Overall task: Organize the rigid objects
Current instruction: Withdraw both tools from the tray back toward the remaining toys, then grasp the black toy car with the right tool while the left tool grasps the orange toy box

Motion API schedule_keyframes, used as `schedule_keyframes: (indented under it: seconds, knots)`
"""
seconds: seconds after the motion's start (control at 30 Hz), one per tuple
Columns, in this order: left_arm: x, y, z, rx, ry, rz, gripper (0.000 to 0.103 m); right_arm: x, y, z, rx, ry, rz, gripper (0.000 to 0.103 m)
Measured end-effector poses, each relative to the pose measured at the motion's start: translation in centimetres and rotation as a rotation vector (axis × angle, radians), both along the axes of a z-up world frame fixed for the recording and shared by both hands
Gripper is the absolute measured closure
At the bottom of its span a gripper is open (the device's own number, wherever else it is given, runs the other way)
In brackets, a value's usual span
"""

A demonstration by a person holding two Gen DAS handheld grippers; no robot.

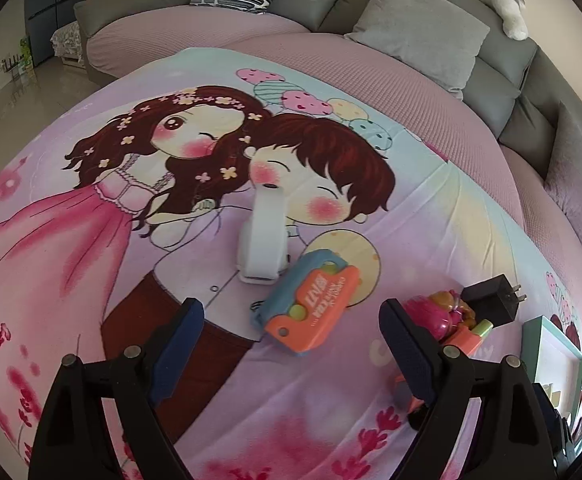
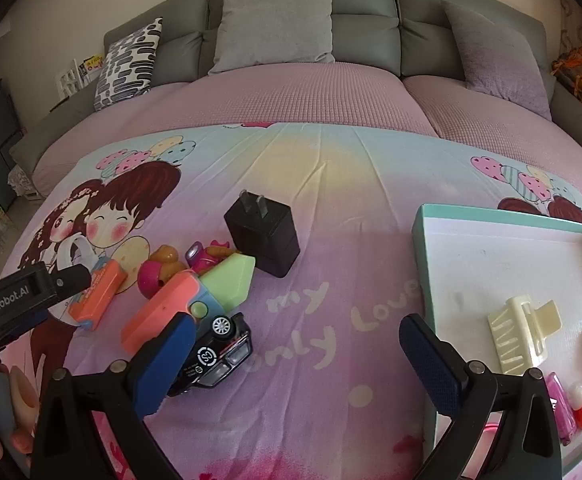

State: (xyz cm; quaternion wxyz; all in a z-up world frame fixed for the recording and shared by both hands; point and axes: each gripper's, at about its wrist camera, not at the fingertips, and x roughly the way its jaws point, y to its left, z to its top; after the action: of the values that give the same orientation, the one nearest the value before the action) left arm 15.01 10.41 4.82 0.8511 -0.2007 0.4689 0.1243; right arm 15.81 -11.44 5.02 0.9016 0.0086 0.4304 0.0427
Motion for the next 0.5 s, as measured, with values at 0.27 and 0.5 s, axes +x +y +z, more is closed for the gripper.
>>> schedule_keyframes:
  seconds: [0.27,0.5]
  knots:
    - [-0.4,1.8,-1.0,-0.006,0.017,0.024,0.013,0.1,1.9,-1.4,0.014,0.030,0.041,0.000]
    - [0.5,0.6,-1.5,0.001,0.015,-0.044,0.013,-0.1,3.0,-2.4,0.010,0.062,0.074,0.000]
